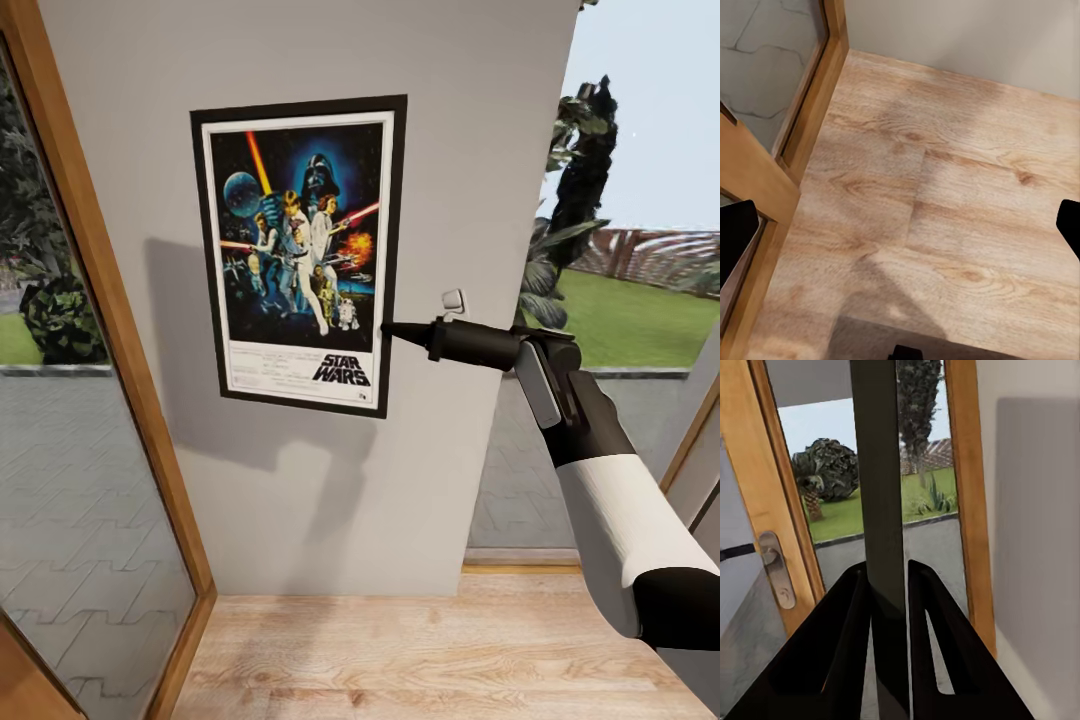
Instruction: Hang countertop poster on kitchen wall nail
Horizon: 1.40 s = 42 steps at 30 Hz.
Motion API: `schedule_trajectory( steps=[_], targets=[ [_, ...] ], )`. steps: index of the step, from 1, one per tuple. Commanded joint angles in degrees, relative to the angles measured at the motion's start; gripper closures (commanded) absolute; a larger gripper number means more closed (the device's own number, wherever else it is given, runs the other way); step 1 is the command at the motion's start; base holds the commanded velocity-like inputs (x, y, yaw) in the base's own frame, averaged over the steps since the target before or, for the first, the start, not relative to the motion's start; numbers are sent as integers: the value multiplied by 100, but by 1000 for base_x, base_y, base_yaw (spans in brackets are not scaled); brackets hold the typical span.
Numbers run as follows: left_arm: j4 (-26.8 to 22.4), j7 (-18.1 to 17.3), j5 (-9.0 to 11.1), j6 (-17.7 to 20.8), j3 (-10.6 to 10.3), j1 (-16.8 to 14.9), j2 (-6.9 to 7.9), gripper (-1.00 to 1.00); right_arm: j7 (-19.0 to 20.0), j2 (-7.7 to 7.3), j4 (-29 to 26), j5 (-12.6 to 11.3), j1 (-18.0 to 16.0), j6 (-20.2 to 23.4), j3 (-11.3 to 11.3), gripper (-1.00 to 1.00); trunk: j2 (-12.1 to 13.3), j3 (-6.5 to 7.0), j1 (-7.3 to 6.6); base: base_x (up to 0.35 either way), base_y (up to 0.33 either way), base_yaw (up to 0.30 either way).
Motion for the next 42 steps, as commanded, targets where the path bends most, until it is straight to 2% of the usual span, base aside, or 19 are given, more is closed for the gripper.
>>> schedule_trajectory(
  steps=[1,42],
  targets=[
    [-4,-39,-3,-6,20,-1,-4,-100,7,-6,2,-48,-5,48,10,100,-9,-8,3,0,0,0],
    [-4,-38,-3,-9,27,-1,1,-100,36,-12,-13,-47,-5,21,1,100,-9,-8,3,34,-8,0]
  ],
)
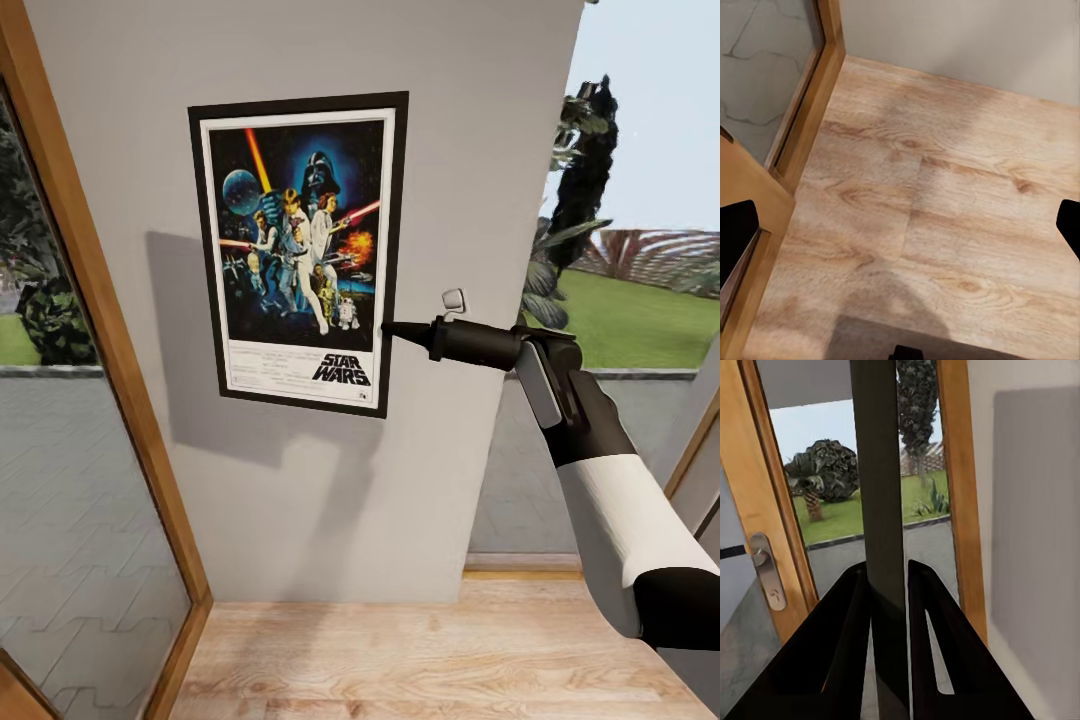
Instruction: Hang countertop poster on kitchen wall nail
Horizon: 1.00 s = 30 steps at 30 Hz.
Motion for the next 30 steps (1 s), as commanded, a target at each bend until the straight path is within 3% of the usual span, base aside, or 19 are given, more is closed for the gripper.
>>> schedule_trajectory(
  steps=[1,12,30],
  targets=[
    [-4,-39,-4,-6,19,-1,-4,-100,-1,-5,1,-49,-5,49,10,100,-9,-8,3,1,-1,0],
    [-4,-39,-4,-4,22,-1,-1,-100,7,-13,0,-56,-5,50,4,100,-9,-8,3,3,0,0],
    [-4,-39,-4,-12,22,-1,-1,-100,189,-13,-8,-50,-5,49,1,100,-9,-8,3,94,0,0]
  ],
)
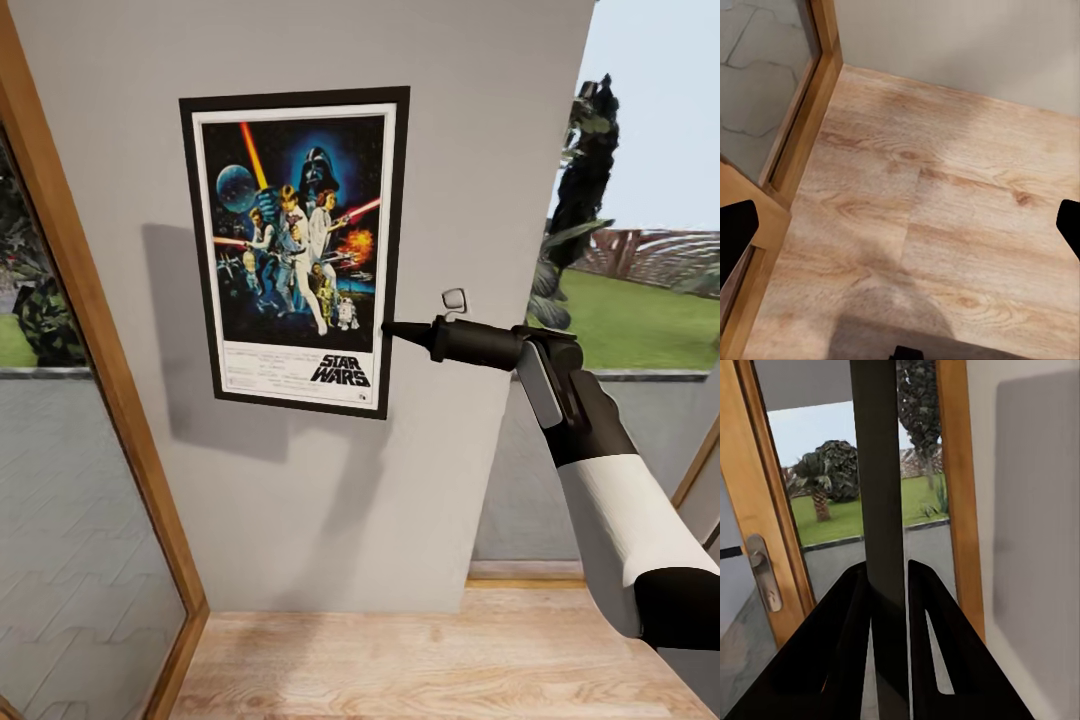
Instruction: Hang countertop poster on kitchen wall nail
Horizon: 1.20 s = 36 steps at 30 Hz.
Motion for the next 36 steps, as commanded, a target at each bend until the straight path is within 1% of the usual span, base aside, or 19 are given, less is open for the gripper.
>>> schedule_trajectory(
  steps=[1,25,31,36],
  targets=[
    [-4,-39,-3,-6,20,-1,-3,-100,1,-5,2,-50,-5,51,11,100,-9,-8,4,25,0,0],
    [-4,-39,-3,-6,20,-1,-3,-100,-2,-13,-41,-43,-5,51,11,100,-9,-8,4,34,0,0],
    [-4,-39,-3,-6,20,-1,-3,-100,-3,-14,-42,-41,-5,51,11,100,-9,-8,4,168,0,0],
    [-4,-39,-3,-6,20,-1,-3,-100,-1,-14,-42,-46,-5,51,11,100,-9,-8,4,39,0,0]
  ],
)
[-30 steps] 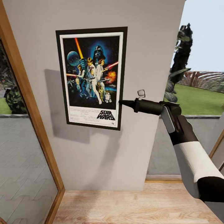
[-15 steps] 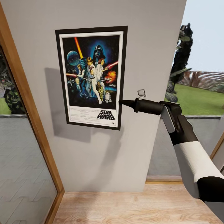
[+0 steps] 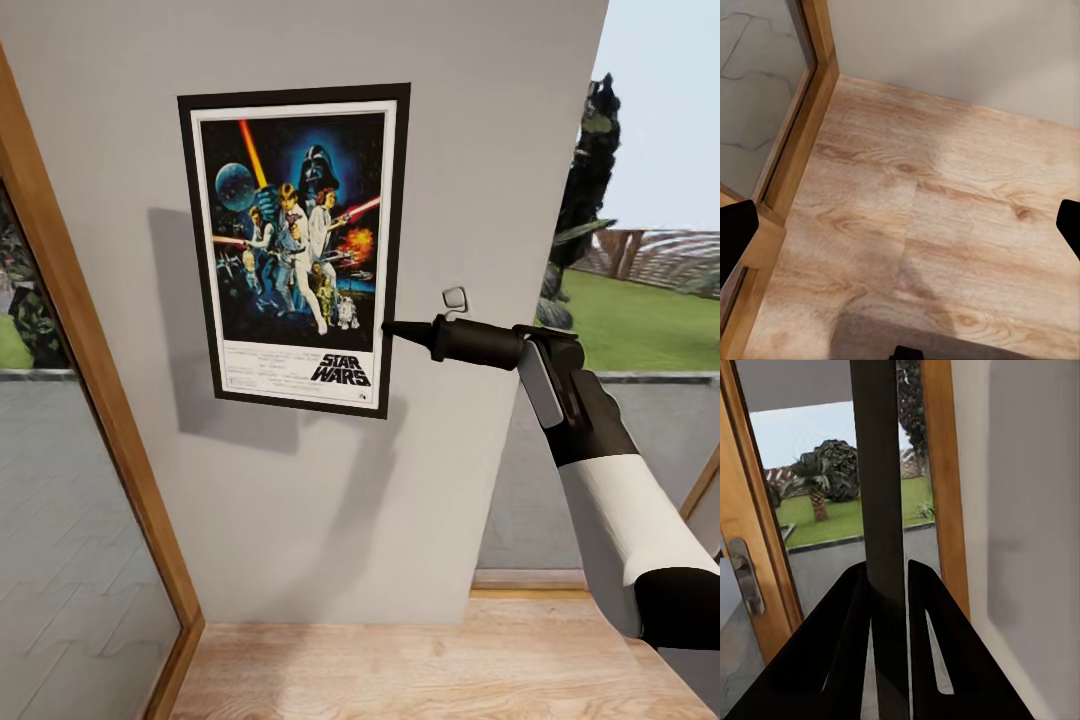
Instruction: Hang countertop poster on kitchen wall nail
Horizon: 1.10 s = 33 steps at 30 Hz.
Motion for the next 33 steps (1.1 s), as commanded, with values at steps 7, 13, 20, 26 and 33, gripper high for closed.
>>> schedule_trajectory(
  steps=[7,13,20,26,33],
  targets=[
    [-4,-39,-3,-6,20,-1,-3,-100,0,-5,2,-47,-5,51,10,100,-9,-8,3,117,26,0],
    [-4,-39,-3,-6,27,-1,-3,-100,-1,-5,2,-46,-5,51,10,100,-9,-8,3,58,14,0],
    [-4,-39,-3,-6,29,-1,-3,-100,-4,-5,2,-45,-5,51,10,100,-9,-8,3,7,2,0],
    [-4,-39,-3,-6,27,-1,-3,-100,-1,-12,2,-45,-5,51,9,100,-9,-8,3,2,0,0],
    [-4,-39,-3,-6,28,-1,-3,-100,-2,-14,2,-45,-5,51,5,100,-9,-8,3,153,0,0]
  ],
)
